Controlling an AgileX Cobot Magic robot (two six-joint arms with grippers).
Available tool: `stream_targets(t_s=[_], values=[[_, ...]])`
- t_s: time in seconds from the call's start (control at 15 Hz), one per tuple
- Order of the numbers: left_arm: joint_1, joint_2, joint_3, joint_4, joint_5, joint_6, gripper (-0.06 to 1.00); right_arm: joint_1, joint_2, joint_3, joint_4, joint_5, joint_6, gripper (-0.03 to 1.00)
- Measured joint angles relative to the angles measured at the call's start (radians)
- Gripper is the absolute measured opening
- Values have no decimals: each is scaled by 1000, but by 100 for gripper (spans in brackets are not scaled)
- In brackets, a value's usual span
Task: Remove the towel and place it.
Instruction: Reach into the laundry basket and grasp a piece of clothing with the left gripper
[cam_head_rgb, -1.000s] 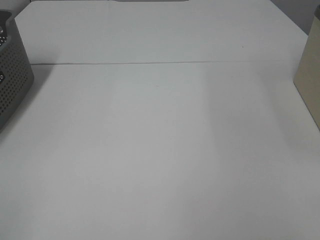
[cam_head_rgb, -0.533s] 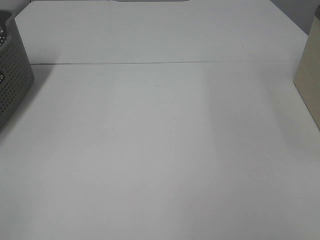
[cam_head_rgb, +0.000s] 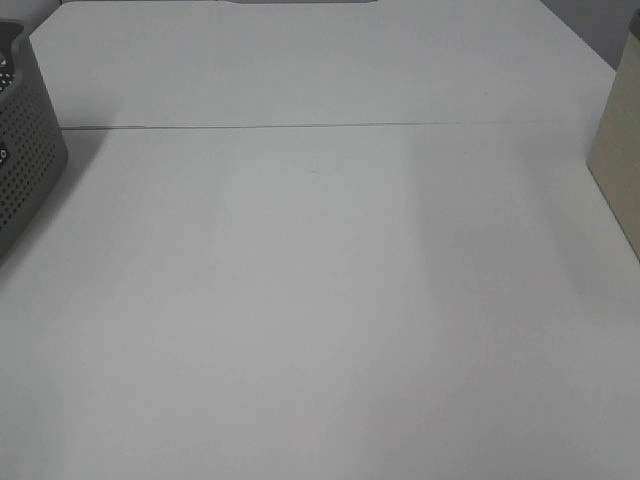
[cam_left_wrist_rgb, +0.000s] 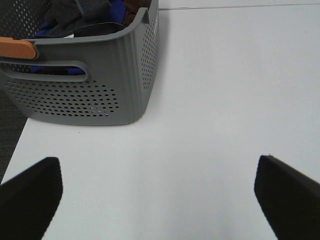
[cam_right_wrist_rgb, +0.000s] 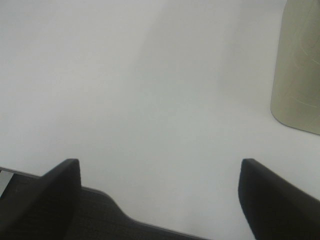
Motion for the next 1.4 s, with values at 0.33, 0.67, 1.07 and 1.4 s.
stream_targets(t_s=[0.33, 0.67, 1.07, 1.4], values=[[0, 0, 0, 0, 0, 0, 99, 0, 0, 0, 0, 0, 0, 82], [0, 0, 0, 0, 0, 1, 99, 0, 0, 0, 0, 0, 0, 82], [0, 0, 0, 0, 0, 1, 99, 0, 0, 0, 0, 0, 0, 82], [0, 17, -23, 0, 20, 8, 99, 0, 0, 0, 0, 0, 0, 82]])
